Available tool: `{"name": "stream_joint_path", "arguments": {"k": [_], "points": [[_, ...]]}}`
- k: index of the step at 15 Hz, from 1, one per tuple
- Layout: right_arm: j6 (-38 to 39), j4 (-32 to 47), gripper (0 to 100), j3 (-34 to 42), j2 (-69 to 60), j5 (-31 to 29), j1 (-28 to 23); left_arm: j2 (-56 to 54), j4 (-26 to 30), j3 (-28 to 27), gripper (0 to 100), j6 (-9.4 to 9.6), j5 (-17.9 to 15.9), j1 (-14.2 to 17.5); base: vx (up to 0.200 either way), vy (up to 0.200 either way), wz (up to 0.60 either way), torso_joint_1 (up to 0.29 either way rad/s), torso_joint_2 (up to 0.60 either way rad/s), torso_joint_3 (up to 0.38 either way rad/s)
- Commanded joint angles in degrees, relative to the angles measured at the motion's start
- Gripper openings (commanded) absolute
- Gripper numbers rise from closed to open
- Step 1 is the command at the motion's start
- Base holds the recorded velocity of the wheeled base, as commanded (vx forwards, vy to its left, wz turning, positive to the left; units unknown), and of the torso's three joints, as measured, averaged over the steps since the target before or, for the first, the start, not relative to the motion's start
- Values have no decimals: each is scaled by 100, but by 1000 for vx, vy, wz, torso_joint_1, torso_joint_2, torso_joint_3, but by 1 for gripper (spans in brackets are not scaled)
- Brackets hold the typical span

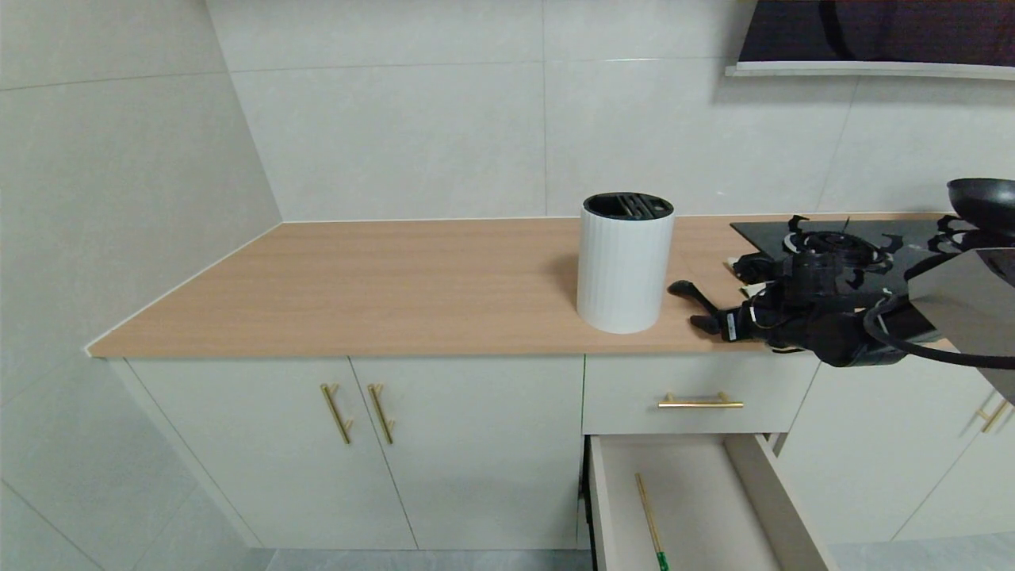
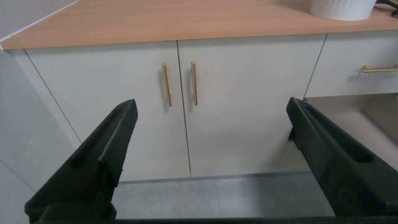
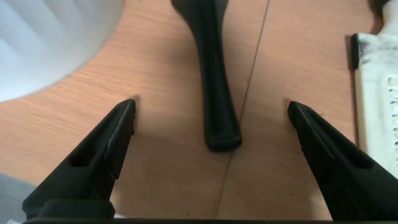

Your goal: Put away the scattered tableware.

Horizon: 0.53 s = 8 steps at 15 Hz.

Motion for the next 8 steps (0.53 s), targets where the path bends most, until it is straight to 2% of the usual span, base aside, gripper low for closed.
{"name": "stream_joint_path", "arguments": {"k": [1, 2, 8], "points": [[-2, 3, 100, -11, 30, -8, 1, 2, 0, 1, 100, 0, 1, 1, 0, 0, 0, 0, 0, 0], [-2, 3, 0, -11, 30, -17, 1, 2, 0, -8, 100, 0, 1, 1, 0, 0, 0, 0, 0, 0], [7, 3, 0, -2, 21, -17, 1, 2, 0, -8, 100, 0, 1, 1, 0, 0, 0, 0, 0, 0]]}}
